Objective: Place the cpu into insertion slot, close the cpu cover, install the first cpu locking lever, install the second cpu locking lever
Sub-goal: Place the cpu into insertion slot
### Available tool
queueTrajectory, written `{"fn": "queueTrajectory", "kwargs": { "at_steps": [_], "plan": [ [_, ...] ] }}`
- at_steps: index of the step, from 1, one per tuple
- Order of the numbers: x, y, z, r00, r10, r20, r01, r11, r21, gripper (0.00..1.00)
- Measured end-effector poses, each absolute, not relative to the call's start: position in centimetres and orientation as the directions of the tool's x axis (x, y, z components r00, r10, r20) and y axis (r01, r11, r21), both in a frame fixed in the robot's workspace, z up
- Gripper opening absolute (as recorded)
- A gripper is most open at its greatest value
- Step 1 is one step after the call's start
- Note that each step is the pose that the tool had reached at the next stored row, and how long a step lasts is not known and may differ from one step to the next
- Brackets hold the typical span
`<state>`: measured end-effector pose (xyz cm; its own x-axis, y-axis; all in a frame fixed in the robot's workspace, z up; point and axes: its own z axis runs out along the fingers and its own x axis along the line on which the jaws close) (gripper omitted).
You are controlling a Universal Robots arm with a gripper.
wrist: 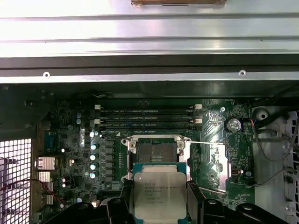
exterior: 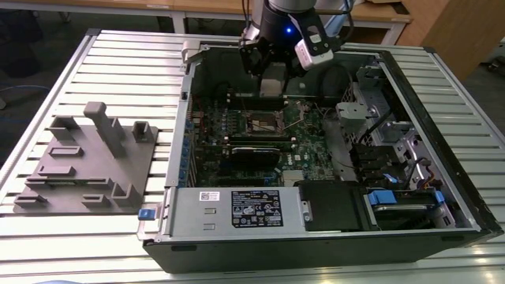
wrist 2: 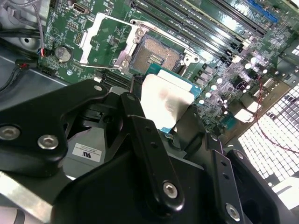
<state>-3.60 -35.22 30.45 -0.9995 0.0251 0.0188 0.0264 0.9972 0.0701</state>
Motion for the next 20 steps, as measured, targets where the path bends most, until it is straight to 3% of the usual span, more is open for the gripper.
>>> {"fn": "queueTrajectory", "kwargs": {
  "at_steps": [20],
  "plan": [
    [-3.6,-34.8,29.3,-1.000,0.025,0.019,0.026,0.998,0.064,0.54]
  ]
}}
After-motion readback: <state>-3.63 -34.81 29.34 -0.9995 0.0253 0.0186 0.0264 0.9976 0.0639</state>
